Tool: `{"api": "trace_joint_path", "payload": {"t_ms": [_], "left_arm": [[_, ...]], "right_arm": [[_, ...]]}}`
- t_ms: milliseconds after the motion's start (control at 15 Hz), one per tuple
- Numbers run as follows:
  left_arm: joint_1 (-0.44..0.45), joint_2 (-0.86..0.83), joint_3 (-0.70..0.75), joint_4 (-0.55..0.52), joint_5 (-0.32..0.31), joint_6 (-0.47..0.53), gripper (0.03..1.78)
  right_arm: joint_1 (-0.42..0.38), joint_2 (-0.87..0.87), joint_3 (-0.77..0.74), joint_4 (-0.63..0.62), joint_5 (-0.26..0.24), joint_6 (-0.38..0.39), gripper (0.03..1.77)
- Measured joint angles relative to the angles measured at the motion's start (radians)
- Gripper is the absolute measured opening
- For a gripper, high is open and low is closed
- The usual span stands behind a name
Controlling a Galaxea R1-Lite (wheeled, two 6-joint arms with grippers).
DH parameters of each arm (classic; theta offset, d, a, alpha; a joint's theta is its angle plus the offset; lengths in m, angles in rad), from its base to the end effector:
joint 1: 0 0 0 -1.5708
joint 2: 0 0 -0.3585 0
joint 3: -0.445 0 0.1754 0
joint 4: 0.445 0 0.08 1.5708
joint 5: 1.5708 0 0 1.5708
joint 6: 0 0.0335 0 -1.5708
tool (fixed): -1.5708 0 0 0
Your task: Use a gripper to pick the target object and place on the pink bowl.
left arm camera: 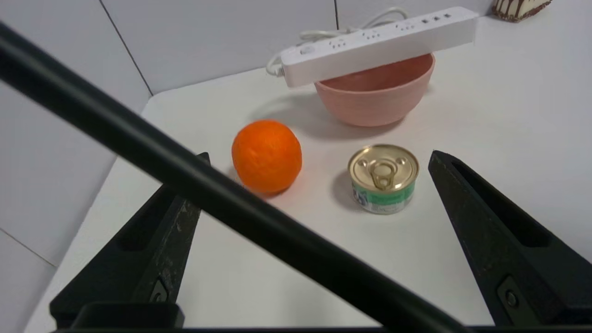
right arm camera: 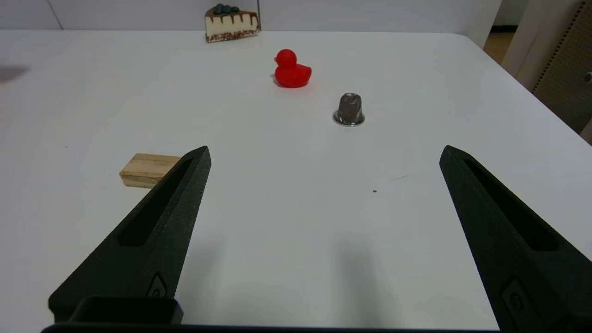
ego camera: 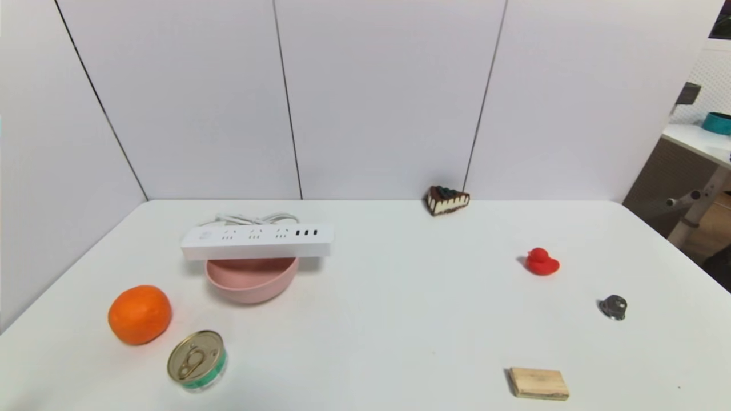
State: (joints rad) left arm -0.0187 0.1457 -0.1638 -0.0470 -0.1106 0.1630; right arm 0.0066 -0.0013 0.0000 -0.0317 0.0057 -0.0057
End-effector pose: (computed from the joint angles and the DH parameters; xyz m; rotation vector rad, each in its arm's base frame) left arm -0.0848 -0.0021 0.1378 0.1657 -0.0755 -0.1237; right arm -0.0868 -0.0004 0.0790 -0.0057 -0.0330 0.0122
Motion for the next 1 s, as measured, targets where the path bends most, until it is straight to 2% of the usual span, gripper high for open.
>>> {"api": "trace_joint_path", "payload": {"t_ms": [267,333,467,600,1000], "left_arm": [[0.009,-0.117,0.128,-0.027,0.008,-0.06,1.69],[0.009,-0.128,0.138,-0.035,0.025,-0.061,1.69],[0.01,-0.141,0.157,0.019,0.079,-0.071,1.69],[0.01,-0.145,0.161,0.045,0.081,-0.077,1.69],[0.01,-0.148,0.164,0.047,0.103,-0.181,1.69]], "right_arm": [[0.0,0.0,0.0,0.0,0.0,0.0,1.71],[-0.001,0.0,0.0,0.0,0.0,0.0,1.71],[0.0,0.0,0.0,0.0,0.0,0.0,1.71],[0.0,0.0,0.0,0.0,0.0,0.0,1.71],[0.0,0.0,0.0,0.0,0.0,0.0,1.71]]}}
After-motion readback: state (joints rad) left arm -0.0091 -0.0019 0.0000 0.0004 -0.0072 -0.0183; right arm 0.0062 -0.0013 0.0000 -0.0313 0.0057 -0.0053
